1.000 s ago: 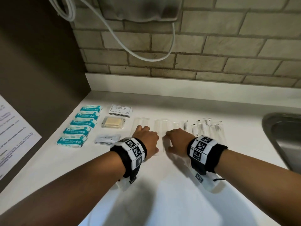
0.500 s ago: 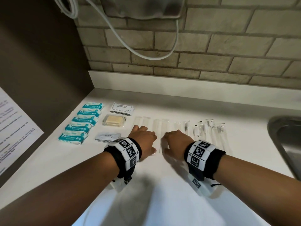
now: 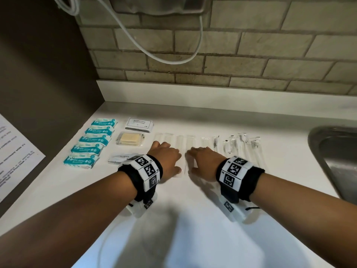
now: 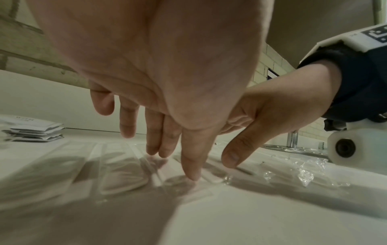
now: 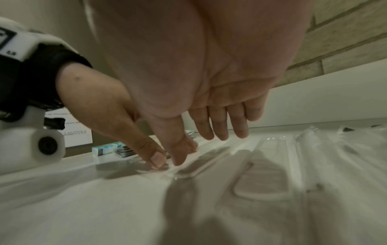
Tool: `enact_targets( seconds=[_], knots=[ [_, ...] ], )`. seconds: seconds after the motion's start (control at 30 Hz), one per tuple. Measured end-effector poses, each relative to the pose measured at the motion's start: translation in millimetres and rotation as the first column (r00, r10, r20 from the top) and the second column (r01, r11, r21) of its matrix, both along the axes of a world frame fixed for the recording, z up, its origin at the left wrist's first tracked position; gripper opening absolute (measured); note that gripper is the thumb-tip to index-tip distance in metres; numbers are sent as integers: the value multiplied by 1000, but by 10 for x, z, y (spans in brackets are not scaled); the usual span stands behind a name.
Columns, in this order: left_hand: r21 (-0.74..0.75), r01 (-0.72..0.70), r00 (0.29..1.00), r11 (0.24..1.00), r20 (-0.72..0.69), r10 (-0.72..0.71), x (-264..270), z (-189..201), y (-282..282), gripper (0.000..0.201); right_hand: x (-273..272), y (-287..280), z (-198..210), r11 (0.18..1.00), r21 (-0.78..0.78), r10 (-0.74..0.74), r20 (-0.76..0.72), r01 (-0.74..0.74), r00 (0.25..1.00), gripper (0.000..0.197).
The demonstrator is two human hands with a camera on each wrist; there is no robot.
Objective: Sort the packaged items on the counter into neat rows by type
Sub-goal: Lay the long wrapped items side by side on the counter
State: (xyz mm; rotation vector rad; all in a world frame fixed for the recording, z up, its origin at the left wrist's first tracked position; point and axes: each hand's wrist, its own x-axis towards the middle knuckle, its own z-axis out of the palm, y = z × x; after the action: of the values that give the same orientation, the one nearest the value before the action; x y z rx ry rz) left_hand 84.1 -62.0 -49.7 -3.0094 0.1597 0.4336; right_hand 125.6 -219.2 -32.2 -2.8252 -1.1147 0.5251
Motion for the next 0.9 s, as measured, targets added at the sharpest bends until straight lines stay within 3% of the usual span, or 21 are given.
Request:
enact_targets(
  seconds=[0.07,0.2,0.33,0.5,0.63,0.9],
  knots=[
    [-37,2,1000,999,30,-1,6,28,-1,36,41,-54,45,1000,-10,-14,17,15,1000,51],
    [-93,38,999,995,34,-34,38,63,-97,39,152,-210,107,994,-90,-52,29,54,998,45],
    [-50,73,997,996,-12,-74,52,8,-218,38,119,-300,105,989,-139,-48,-35,43,998,36],
    [-37,78,997,996,1,-78,67,-33,-248,43,100,-249,70,989,-136,-52,-9,50,999,37],
    [-46,75,997,996,2,-75,53,-40,-232,48,68,-174,56,990,-130,-62,-40,56,997,23],
    [-32,74,997,997,-8,-75,95,-39,-225,48,61,-161,61,985,-164,-66,-103,49,992,27]
  ],
)
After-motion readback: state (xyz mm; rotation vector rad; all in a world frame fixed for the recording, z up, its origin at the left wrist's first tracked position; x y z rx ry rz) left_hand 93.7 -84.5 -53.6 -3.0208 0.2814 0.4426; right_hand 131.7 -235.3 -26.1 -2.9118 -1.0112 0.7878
